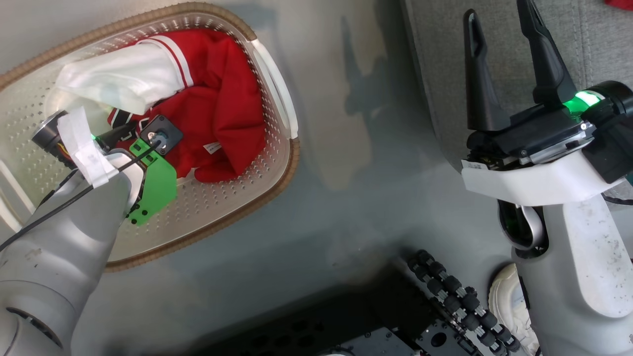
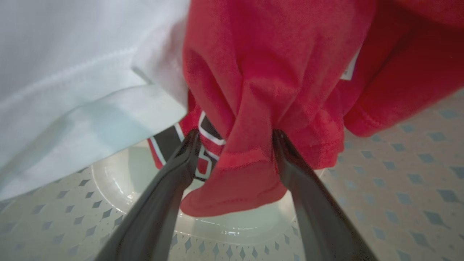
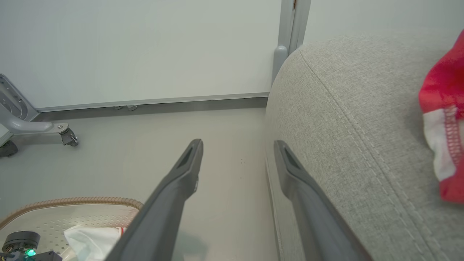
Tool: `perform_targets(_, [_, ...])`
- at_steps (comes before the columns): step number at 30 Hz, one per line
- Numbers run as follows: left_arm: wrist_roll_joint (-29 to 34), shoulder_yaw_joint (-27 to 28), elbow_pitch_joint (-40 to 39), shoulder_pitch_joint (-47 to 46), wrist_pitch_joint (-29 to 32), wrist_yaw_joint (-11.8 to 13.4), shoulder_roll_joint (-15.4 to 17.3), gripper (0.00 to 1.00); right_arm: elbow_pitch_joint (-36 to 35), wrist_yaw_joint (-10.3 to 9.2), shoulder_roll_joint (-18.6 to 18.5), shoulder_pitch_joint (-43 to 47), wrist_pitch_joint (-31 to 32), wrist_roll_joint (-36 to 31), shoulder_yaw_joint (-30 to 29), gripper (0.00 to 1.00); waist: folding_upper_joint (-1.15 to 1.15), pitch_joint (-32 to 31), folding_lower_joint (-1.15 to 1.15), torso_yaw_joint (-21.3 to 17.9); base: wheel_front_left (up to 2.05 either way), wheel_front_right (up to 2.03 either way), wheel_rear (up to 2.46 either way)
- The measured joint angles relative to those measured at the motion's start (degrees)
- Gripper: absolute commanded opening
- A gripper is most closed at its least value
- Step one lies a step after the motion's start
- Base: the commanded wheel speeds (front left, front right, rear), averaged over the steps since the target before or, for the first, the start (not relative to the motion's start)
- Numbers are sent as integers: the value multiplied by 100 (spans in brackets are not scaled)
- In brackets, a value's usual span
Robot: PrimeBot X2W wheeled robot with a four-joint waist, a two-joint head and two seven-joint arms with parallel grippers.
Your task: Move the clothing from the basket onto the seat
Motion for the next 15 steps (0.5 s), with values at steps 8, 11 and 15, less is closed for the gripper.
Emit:
perform_targets(8, [-367, -246, 35, -9, 225, 0, -45, 100, -87, 0, 1, 1, 0, 7, -42, 100, 0, 232, 0, 6, 0, 0, 0])
perform_targets(11, [-452, -310, 53, -30, 250, 0, -83, 26, -112, 0, 1, 1, 0, 4, -44, 100, 0, 269, 0, 26, 0, 0, 0])
perform_targets(15, [-508, -400, 69, -51, 274, 0, -186, 0, -114, 0, 1, 0, 0, -18, -52, 100, 0, 267, 0, 59, 0, 0, 0])
